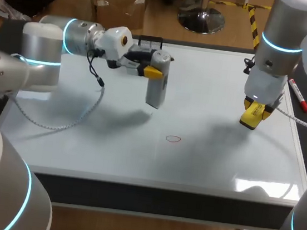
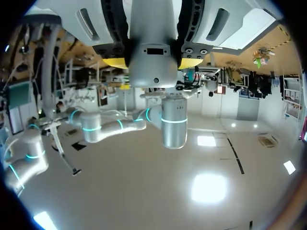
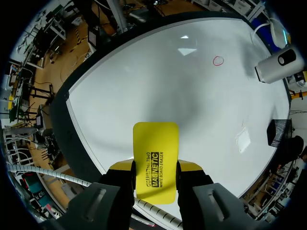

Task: Pick up the inspection probe, press it on each red-marked spot on the whiteboard one by one, put down the probe, pick up the eraser, and wipe off all the red marks.

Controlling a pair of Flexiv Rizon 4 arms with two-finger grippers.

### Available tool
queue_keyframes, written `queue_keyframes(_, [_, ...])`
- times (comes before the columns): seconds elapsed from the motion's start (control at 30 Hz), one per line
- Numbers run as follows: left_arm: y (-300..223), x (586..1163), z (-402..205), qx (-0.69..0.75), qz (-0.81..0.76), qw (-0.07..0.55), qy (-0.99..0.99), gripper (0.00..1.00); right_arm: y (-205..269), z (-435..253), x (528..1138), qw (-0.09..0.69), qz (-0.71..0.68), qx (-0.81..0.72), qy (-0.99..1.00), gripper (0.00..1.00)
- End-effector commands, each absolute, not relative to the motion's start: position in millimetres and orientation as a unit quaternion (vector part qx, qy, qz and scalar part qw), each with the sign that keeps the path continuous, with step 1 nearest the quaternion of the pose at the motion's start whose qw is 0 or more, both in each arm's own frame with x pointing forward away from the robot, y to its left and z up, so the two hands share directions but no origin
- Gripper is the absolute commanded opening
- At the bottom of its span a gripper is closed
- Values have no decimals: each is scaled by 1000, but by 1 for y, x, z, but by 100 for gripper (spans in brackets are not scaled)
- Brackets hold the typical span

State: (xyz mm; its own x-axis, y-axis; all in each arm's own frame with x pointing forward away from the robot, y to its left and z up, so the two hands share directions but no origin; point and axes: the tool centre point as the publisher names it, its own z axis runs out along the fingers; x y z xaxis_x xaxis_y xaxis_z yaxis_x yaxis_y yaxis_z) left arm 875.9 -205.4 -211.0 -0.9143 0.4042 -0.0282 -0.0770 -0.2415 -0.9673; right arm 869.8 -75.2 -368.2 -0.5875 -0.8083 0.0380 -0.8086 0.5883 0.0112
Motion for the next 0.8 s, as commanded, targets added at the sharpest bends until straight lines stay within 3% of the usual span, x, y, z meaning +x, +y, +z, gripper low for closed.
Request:
queue_keyframes(0.03, [-194,888,-213,-167,769,186,-589,0,-76,-368,870,20,5,454,-891,0])
queue_keyframes(0.8, [-128,930,-209,-162,771,215,-577,0,-76,-368,870,20,5,454,-891,0])
